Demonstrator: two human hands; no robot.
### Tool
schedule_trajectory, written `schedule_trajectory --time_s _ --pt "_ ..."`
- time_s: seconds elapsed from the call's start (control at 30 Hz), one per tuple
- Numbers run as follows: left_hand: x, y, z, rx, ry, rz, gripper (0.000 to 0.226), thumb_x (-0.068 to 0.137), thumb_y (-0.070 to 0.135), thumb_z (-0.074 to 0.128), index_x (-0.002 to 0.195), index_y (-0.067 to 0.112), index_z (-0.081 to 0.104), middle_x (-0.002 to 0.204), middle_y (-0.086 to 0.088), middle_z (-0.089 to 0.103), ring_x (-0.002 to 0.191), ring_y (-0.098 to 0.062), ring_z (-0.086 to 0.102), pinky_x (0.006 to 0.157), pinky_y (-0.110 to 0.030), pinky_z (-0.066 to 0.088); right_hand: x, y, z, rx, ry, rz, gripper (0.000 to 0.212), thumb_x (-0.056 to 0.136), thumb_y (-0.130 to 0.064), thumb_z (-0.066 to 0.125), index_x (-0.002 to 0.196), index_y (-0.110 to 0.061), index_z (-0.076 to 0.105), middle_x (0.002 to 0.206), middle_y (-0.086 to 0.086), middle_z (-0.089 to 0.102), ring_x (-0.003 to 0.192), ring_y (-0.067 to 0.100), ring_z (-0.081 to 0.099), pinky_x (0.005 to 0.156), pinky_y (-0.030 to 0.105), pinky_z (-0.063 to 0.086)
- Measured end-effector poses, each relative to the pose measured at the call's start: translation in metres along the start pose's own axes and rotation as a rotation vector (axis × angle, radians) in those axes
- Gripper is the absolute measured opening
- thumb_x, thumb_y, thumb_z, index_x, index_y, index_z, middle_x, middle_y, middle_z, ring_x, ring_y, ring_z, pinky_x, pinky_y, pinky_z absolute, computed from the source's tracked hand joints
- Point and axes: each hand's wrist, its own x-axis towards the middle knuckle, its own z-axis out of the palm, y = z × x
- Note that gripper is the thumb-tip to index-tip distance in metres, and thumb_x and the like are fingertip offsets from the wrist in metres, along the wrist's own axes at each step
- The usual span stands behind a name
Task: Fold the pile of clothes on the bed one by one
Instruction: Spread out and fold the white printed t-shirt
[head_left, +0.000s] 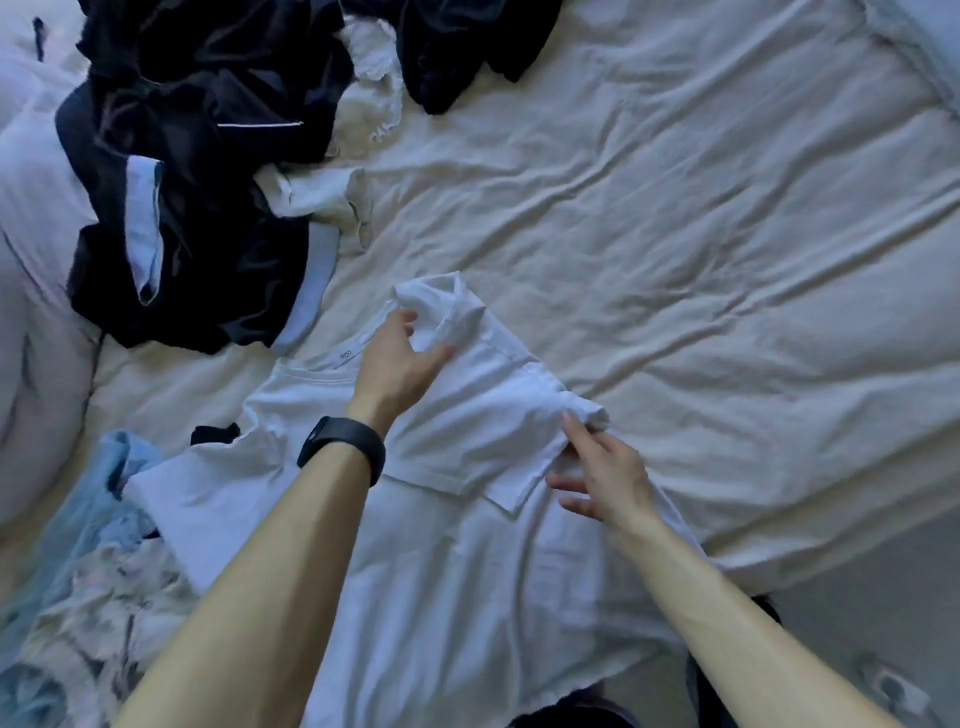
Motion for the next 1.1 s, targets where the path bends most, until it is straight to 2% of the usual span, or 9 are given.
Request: schedule_trajectory --time_s 0.1,0.2,0.23,0.3,0.4,0.63,0.77,0.93,1.1 --pt "0.039 0.021 0.014 0.111 -0.050 -0.005 0.042 0.088 0.053 0.067 0.098 0.013 0.058 0.098 -0.004 0.061 0.096 -0.025 0.057 0.076 -0.033 0.046 0.014 -0.022 0.013 0.236 0.042 0.167 0.042 0.085 -0.053 0.075 0.113 -0.024 0.065 0.104 -0.003 0.067 0.055 0.012 0.070 0.041 0.022 0.047" --pt "0.068 0.036 0.012 0.450 -0.208 -0.027 0.046 0.094 0.048 0.060 0.064 0.017 0.047 0.068 -0.001 0.054 0.074 -0.024 0.052 0.058 -0.031 0.032 0.027 -0.026 0.013 0.329 0.037 0.273 0.025 0.086 -0.034 0.079 0.104 -0.023 0.066 0.088 -0.001 0.062 0.045 0.006 0.061 0.035 0.014 0.035" --pt "0.076 0.043 0.008 0.467 -0.246 -0.024 0.045 0.095 0.047 0.060 0.063 0.017 0.049 0.070 -0.001 0.060 0.072 -0.022 0.051 0.060 -0.031 0.032 0.029 -0.026 0.009 0.348 0.032 0.285 0.018 0.087 -0.029 0.078 0.098 -0.023 0.065 0.081 -0.002 0.058 0.044 0.005 0.058 0.034 0.013 0.031" --pt "0.091 0.052 0.002 0.130 -0.299 -0.013 0.039 0.094 0.040 0.066 0.067 0.014 0.057 0.084 0.000 0.072 0.067 -0.020 0.050 0.063 -0.030 0.038 0.036 -0.025 -0.002 0.473 0.000 0.253 0.014 0.090 -0.023 0.075 0.090 -0.023 0.061 0.072 -0.003 0.051 0.045 0.005 0.048 0.033 0.015 0.025" --pt "0.101 0.066 0.007 -0.242 -0.352 -0.031 0.025 0.094 0.035 0.069 0.098 0.010 0.070 0.090 -0.004 0.066 0.079 -0.019 0.062 0.077 -0.035 0.053 0.043 -0.022 -0.015 0.657 -0.025 0.178 0.012 0.094 -0.021 0.070 0.087 -0.022 0.060 0.070 -0.004 0.052 0.048 0.004 0.043 0.034 0.016 0.022" --pt "0.114 0.062 0.030 -0.119 -0.269 -0.064 0.031 0.082 0.046 0.077 0.100 0.022 0.071 0.096 0.000 0.069 0.081 -0.020 0.062 0.072 -0.035 0.047 0.046 -0.018 -0.003 0.336 0.073 0.097 0.020 0.091 -0.037 0.073 0.088 -0.018 0.069 0.063 -0.004 0.051 0.051 0.009 0.055 0.042 0.022 0.028" --pt "0.118 0.070 0.034 -0.256 -0.206 -0.063 0.016 0.085 0.027 0.079 0.091 0.018 0.066 0.087 -0.002 0.067 0.079 -0.019 0.062 0.070 -0.032 0.048 0.043 -0.020 -0.001 0.231 0.127 0.035 0.033 0.094 -0.032 0.072 0.093 0.000 0.064 0.065 0.001 0.052 0.050 0.009 0.061 0.044 0.023 0.032" --pt "0.114 0.056 0.043 -0.304 -0.150 -0.002 0.030 0.087 0.031 0.077 0.109 0.014 0.067 0.097 -0.003 0.069 0.083 -0.016 0.064 0.072 -0.028 0.049 0.037 -0.015 0.002 0.287 0.158 0.030 0.019 0.096 -0.031 0.069 0.090 -0.013 0.067 0.073 0.001 0.059 0.052 0.011 0.062 0.043 0.023 0.033" --pt "0.091 0.034 0.039 -0.078 -0.059 0.052 0.036 0.086 0.048 0.072 0.105 0.020 0.060 0.096 0.009 0.064 0.086 -0.007 0.062 0.067 -0.022 0.044 0.030 -0.012 0.008 -0.025 0.046 0.043 0.032 0.086 -0.042 0.078 0.099 -0.015 0.066 0.083 -0.002 0.070 0.059 0.014 0.071 0.045 0.025 0.044"
